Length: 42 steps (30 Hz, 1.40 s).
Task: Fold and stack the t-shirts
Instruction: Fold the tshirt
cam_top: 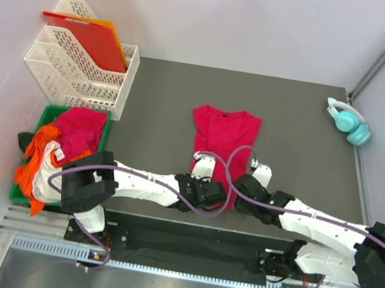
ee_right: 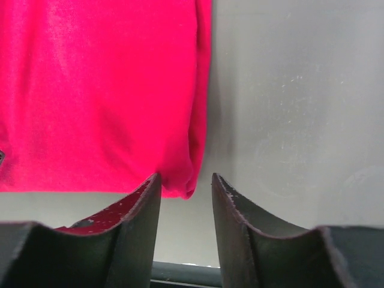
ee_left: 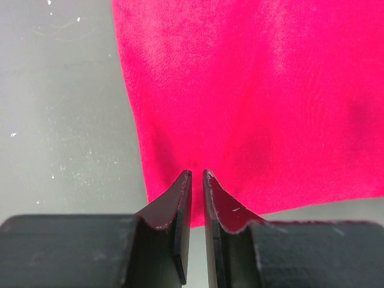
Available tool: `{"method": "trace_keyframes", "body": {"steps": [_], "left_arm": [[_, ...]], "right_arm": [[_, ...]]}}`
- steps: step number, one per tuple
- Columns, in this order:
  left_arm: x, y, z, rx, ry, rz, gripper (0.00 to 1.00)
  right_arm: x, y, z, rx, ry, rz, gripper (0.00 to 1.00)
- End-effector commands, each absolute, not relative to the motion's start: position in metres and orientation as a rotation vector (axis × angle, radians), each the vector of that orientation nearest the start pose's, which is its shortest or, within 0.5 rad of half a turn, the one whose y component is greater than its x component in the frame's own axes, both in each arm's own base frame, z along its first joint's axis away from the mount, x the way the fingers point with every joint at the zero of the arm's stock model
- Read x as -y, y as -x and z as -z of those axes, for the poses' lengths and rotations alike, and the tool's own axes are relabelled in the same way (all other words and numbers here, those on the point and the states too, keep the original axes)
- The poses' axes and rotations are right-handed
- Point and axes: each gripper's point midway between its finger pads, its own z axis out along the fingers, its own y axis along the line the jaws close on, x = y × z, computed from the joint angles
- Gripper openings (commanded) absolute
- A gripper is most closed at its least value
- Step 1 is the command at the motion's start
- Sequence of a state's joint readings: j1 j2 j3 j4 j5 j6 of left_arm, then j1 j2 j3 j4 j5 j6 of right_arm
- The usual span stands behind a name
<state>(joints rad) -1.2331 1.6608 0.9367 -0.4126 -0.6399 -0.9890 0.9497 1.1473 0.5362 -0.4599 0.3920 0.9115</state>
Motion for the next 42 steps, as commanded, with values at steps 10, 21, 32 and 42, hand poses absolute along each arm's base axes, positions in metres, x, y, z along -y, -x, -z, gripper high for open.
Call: {"method": "trace_keyframes", "body": {"steps": [10, 21, 32, 42], "left_arm": [[0.304, -0.187, -0.038, -2.382, -0.074, 0.138, 0.17], [0.292, -0.19, -0.062, -2.345, -0.002, 0.13, 0.22], [0.265, -0.177, -0.049, -2.402, 0.085, 0.069, 0.25], [0.271, -0.164, -0.024, -2.493, 0.082, 0.071, 0.25]], "right_arm": [[-0.171, -0.148, -0.004, -2.63, -0.115, -0.165, 0.08], [-0.169, -0.139, 0.0, -2.655, -0.086, -0.143, 0.0], [-0.177, -0.141, -0.004, -2.649, -0.046, -0.142, 0.0], [-0.18, -0.143, -0.007, -2.646, -0.03, -0.129, 0.0]]}}
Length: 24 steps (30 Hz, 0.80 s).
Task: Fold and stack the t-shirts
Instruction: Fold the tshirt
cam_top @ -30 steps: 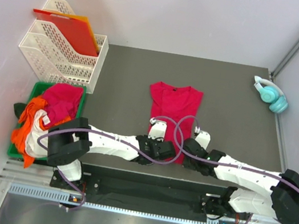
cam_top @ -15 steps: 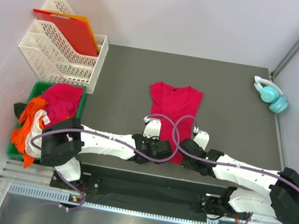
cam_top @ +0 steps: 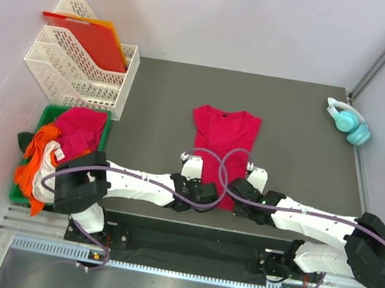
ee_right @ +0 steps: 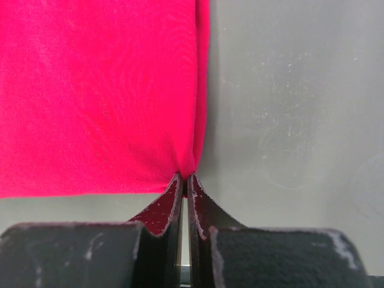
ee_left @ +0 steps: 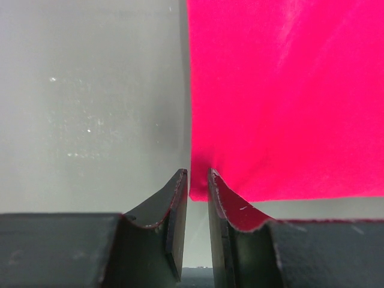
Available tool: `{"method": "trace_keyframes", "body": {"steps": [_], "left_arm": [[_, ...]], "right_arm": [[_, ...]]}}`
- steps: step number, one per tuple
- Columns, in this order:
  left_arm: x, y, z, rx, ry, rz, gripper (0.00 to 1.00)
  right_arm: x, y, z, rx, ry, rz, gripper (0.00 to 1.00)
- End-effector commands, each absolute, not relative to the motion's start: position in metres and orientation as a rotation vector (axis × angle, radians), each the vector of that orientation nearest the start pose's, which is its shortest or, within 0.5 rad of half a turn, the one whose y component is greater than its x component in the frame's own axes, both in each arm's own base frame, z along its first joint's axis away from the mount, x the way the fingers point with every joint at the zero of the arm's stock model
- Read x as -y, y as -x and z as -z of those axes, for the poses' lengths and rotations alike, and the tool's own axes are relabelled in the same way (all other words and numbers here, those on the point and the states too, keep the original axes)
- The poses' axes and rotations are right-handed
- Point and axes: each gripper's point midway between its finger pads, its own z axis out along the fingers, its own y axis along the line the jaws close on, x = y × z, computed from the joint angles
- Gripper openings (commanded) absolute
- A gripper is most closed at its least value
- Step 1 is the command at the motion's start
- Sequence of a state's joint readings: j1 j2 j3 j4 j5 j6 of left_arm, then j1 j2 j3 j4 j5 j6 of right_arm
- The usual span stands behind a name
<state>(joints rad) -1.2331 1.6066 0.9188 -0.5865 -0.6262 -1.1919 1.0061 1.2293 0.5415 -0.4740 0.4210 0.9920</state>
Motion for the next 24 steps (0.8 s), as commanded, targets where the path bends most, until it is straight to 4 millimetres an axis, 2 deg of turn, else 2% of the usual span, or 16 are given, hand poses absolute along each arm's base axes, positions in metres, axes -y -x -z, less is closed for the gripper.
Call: {"method": "trace_keyframes", "body": {"steps": [1, 11, 14, 16, 22, 24], "left_arm": [[0.272, -0.163, -0.022, -2.499, 0.08, 0.078, 0.25], [0.275, -0.151, -0.002, -2.57, 0.089, 0.103, 0.24], [0.275, -0.149, 0.0, -2.58, 0.097, 0.111, 0.18], [0.276, -0.147, 0.002, -2.59, 0.102, 0.125, 0.0], [0.272, -0.136, 0.006, -2.608, 0.138, 0.178, 0.0], [0.273, -0.134, 0.001, -2.594, 0.118, 0.173, 0.0]], "right_arm": [[-0.18, -0.143, -0.008, -2.645, -0.033, -0.133, 0.0], [-0.179, -0.142, -0.011, -2.64, -0.026, -0.127, 0.0], [-0.176, -0.14, -0.011, -2.64, -0.023, -0.124, 0.0], [-0.176, -0.139, -0.011, -2.64, -0.024, -0.127, 0.0], [-0.17, -0.135, -0.011, -2.637, -0.035, -0.132, 0.0], [-0.167, -0.133, -0.015, -2.62, -0.034, -0.129, 0.0]]}}
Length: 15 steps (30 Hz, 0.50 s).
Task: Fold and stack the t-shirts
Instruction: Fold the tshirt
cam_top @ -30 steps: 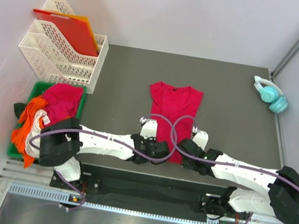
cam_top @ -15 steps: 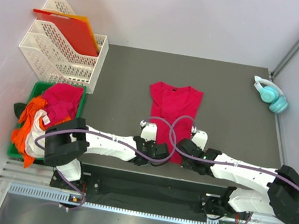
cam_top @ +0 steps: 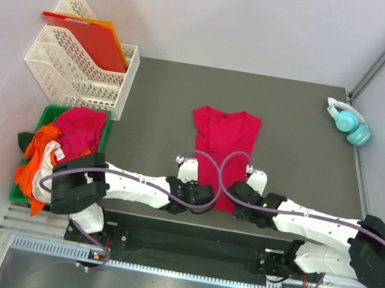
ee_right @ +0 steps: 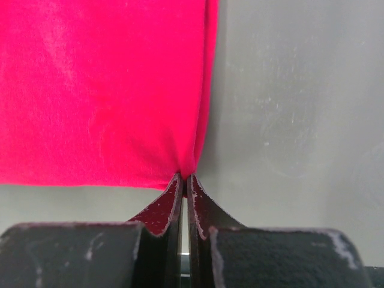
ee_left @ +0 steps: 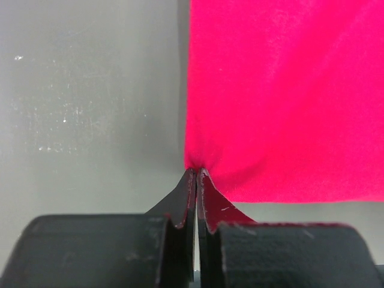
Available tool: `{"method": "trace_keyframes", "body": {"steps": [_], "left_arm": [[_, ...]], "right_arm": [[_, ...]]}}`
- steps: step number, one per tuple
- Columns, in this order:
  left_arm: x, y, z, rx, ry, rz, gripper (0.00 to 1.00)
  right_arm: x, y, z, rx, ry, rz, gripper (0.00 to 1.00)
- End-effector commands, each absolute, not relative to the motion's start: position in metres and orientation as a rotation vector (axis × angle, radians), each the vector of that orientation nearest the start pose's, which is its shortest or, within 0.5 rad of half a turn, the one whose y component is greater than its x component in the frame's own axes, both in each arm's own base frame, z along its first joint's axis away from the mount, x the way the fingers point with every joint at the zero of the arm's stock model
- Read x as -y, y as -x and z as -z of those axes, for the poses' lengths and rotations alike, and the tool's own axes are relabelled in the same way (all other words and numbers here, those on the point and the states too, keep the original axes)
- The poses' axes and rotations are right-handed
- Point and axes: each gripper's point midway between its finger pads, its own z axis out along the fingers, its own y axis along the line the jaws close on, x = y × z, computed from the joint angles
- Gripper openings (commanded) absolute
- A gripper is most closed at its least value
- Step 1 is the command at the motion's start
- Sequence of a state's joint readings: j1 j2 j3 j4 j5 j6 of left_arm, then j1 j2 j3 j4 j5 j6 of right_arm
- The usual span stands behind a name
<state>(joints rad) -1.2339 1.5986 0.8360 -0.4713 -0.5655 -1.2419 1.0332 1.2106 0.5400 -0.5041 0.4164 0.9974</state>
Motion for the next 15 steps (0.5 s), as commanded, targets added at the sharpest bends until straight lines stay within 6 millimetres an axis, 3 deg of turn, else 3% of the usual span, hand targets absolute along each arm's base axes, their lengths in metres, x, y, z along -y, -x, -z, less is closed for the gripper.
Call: {"method": "trace_keyframes", "body": {"steps": [1, 2, 4, 5, 9, 15], "left_arm": [[0.282, -0.128, -0.008, -2.575, 0.074, 0.191, 0.0], [0.276, -0.127, -0.011, -2.548, 0.035, 0.129, 0.0], [0.29, -0.113, -0.024, -2.515, -0.049, 0.138, 0.0], [0.285, -0.111, -0.024, -2.502, -0.08, 0.086, 0.0], [0.285, -0.099, -0.032, -2.487, -0.095, 0.062, 0.0], [0.286, -0.112, -0.069, -2.391, -0.066, 0.09, 0.0]], "right_arm": [[-0.167, -0.133, -0.018, -2.609, -0.042, -0.133, 0.0], [-0.166, -0.129, -0.02, -2.606, -0.022, -0.123, 0.0], [-0.167, -0.129, -0.029, -2.575, -0.032, -0.149, 0.0], [-0.165, -0.125, -0.03, -2.575, -0.018, -0.146, 0.0], [-0.164, -0.125, -0.04, -2.552, -0.03, -0.158, 0.0], [-0.175, -0.145, -0.079, -2.455, -0.011, -0.162, 0.0]]}}
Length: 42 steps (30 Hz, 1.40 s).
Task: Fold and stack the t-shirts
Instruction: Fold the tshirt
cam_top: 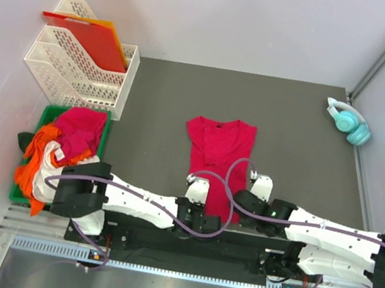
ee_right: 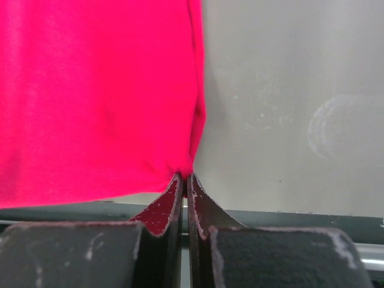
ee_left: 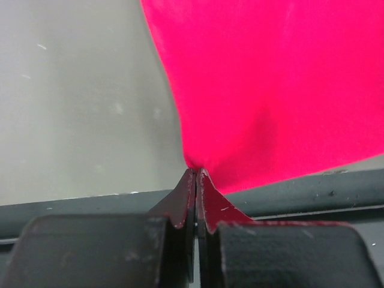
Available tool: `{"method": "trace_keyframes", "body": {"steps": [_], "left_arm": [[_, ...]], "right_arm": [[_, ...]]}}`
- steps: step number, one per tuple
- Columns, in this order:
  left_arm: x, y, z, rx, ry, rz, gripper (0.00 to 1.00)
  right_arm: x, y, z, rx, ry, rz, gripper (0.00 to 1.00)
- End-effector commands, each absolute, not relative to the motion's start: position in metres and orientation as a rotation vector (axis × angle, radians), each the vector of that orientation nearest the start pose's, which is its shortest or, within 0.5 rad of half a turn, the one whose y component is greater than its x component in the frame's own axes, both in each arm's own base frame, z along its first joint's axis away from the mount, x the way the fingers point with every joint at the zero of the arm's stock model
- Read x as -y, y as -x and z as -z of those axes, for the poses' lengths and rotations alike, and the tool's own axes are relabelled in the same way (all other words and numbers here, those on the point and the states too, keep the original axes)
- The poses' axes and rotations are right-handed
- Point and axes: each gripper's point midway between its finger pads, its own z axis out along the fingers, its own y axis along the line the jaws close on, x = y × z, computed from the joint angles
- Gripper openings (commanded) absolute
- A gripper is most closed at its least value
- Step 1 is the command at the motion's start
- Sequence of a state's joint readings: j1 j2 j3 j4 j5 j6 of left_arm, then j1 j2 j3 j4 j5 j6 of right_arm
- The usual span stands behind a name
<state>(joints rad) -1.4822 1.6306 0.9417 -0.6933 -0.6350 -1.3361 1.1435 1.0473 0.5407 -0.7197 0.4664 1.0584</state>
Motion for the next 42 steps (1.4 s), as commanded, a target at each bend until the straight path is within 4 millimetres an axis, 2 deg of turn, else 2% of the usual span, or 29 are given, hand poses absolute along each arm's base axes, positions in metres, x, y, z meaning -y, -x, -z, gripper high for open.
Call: {"method": "trace_keyframes", "body": {"steps": [1, 6, 11, 12, 18, 21, 28, 29, 35, 38, 42], "left_arm": [[0.287, -0.114, -0.076, -2.378, -0.061, 0.103, 0.0], [0.293, -0.133, -0.112, -2.288, -0.026, 0.113, 0.0], [0.278, -0.162, -0.134, -2.228, 0.041, 0.06, 0.0], [0.273, -0.173, -0.138, -2.22, 0.079, 0.048, 0.0], [0.25, -0.222, -0.151, -2.177, 0.173, -0.009, 0.0], [0.246, -0.244, -0.155, -2.154, 0.206, -0.023, 0.0], [0.247, -0.293, -0.16, -2.126, 0.221, -0.072, 0.0], [0.249, -0.3, -0.168, -2.114, 0.209, -0.068, 0.0], [0.252, -0.345, -0.182, -2.08, 0.227, -0.088, 0.0], [0.25, -0.365, -0.184, -2.07, 0.236, -0.108, 0.0], [0.25, -0.384, -0.177, -2.073, 0.239, -0.14, 0.0]], "right_arm": [[-0.175, -0.148, -0.083, -2.447, 0.002, -0.151, 0.0], [-0.184, -0.164, -0.107, -2.385, 0.003, -0.155, 0.0], [-0.185, -0.184, -0.124, -2.33, -0.029, -0.146, 0.0], [-0.185, -0.189, -0.129, -2.32, -0.023, -0.142, 0.0], [-0.18, -0.235, -0.151, -2.255, -0.078, -0.124, 0.0], [-0.177, -0.257, -0.158, -2.233, -0.102, -0.104, 0.0], [-0.169, -0.303, -0.172, -2.188, -0.177, -0.088, 0.0], [-0.171, -0.309, -0.174, -2.188, -0.181, -0.091, 0.0], [-0.17, -0.343, -0.183, -2.161, -0.222, -0.082, 0.0], [-0.17, -0.362, -0.189, -2.144, -0.232, -0.074, 0.0], [-0.17, -0.385, -0.192, -2.133, -0.238, -0.059, 0.0]]}}
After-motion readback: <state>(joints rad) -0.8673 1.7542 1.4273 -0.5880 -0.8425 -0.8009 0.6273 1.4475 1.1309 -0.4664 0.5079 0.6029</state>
